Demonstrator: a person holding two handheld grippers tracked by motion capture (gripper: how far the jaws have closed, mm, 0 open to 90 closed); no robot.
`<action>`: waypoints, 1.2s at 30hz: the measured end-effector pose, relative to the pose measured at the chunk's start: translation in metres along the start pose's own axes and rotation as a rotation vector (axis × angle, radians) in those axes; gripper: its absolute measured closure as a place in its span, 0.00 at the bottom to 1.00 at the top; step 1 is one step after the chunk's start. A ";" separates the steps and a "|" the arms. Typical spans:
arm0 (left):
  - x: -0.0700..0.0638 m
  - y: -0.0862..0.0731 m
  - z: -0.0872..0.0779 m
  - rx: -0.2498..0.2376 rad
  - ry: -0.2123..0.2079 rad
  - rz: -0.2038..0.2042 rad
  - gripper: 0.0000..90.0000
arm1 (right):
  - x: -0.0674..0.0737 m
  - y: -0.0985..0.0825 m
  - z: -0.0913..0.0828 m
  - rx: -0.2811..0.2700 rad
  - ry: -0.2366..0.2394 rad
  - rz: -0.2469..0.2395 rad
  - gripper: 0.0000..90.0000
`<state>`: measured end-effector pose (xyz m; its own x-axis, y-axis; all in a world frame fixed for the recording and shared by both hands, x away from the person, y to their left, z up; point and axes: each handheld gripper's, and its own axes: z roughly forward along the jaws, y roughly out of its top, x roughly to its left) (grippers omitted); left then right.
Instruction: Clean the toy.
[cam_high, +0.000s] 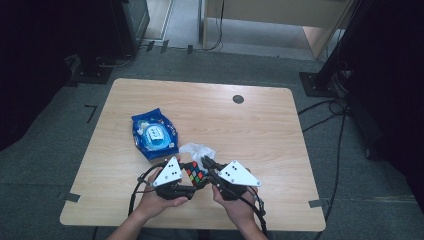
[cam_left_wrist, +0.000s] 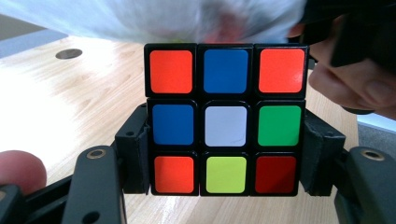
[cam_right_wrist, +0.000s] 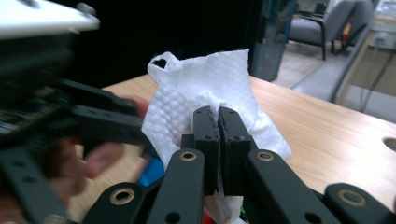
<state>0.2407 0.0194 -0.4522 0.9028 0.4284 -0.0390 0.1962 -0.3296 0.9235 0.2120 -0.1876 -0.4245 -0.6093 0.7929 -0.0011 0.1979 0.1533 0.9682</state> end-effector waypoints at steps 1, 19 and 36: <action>0.001 0.000 -0.001 -0.003 0.003 -0.008 0.38 | -0.002 -0.002 0.001 0.008 -0.015 0.006 0.98; 0.009 -0.004 -0.001 0.018 0.060 -0.012 0.38 | -0.004 0.012 -0.016 -0.053 0.028 0.016 0.98; 0.003 0.003 -0.006 -0.019 0.037 0.001 0.38 | -0.002 -0.002 -0.005 -0.014 -0.014 -0.010 0.98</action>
<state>0.2412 0.0249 -0.4475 0.8883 0.4587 -0.0240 0.1872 -0.3139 0.9308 0.2087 -0.1923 -0.4255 -0.6000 0.7999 -0.0142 0.1811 0.1531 0.9715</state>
